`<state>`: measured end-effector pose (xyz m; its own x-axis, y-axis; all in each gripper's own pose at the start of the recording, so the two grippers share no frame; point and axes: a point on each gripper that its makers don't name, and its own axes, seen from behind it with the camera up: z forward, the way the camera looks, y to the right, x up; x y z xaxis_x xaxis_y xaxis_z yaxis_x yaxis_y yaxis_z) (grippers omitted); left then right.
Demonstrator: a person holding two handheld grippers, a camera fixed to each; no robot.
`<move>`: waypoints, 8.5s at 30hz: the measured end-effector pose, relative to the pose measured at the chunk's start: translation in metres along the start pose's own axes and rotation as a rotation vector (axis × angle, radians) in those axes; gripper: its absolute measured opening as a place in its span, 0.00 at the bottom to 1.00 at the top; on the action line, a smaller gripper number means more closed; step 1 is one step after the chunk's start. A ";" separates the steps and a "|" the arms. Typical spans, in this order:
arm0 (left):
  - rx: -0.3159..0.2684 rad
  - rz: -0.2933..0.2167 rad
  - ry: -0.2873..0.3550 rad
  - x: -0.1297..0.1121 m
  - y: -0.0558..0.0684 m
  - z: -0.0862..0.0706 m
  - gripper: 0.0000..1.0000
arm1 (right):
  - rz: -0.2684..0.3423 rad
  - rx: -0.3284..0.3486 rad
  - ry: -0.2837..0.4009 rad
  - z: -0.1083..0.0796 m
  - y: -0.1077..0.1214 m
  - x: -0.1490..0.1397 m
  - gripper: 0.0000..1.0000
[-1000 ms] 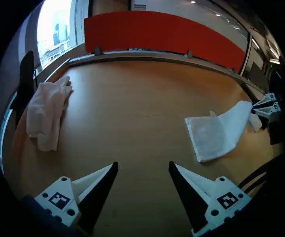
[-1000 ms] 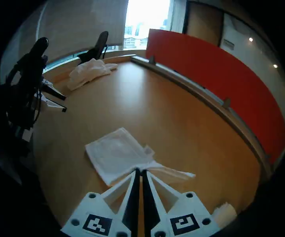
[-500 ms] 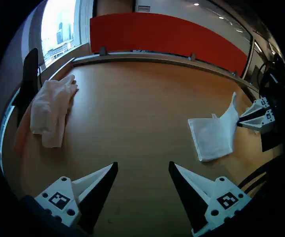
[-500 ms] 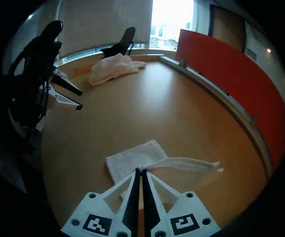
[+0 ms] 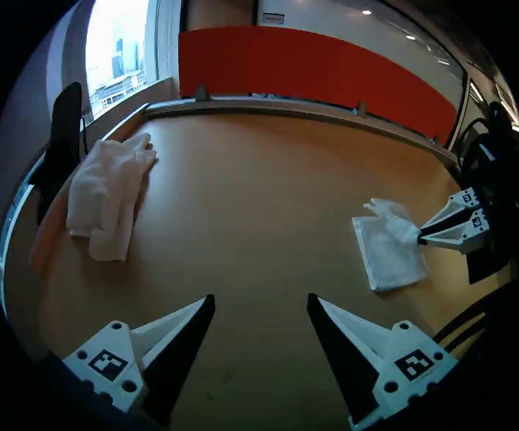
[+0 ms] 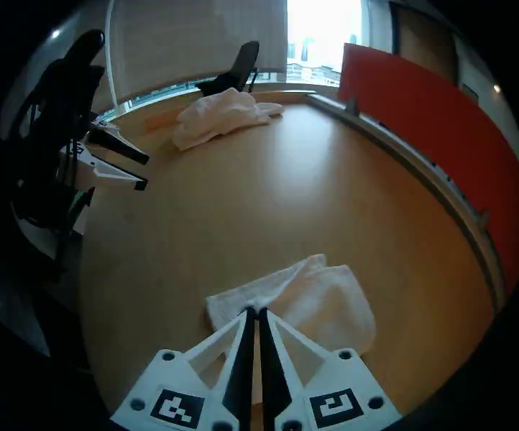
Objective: Fold towel
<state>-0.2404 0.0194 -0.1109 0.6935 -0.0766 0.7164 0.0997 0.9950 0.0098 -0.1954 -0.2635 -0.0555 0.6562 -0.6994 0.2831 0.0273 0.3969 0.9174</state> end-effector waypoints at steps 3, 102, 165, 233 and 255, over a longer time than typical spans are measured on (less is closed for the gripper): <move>0.001 -0.003 -0.001 -0.001 -0.001 0.000 0.95 | -0.008 0.000 -0.004 0.000 0.000 0.000 0.04; 0.006 0.005 -0.008 0.000 0.005 0.003 0.95 | 0.257 -0.121 -0.165 -0.010 -0.001 -0.134 0.07; -0.055 0.039 0.080 0.031 0.026 -0.011 0.95 | 0.143 -0.257 0.008 -0.142 0.121 0.015 0.05; -0.011 0.078 0.065 0.047 0.044 -0.008 0.95 | 0.320 -0.521 -0.208 -0.308 0.310 -0.157 0.05; -0.014 0.103 0.063 0.042 0.047 -0.014 0.95 | 0.392 -0.565 -0.334 -0.338 0.264 -0.268 0.05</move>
<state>-0.1966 0.0622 -0.0898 0.7437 0.0216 0.6681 0.0356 0.9968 -0.0719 -0.1087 0.2300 0.0167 0.4370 -0.5514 0.7106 0.2795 0.8342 0.4754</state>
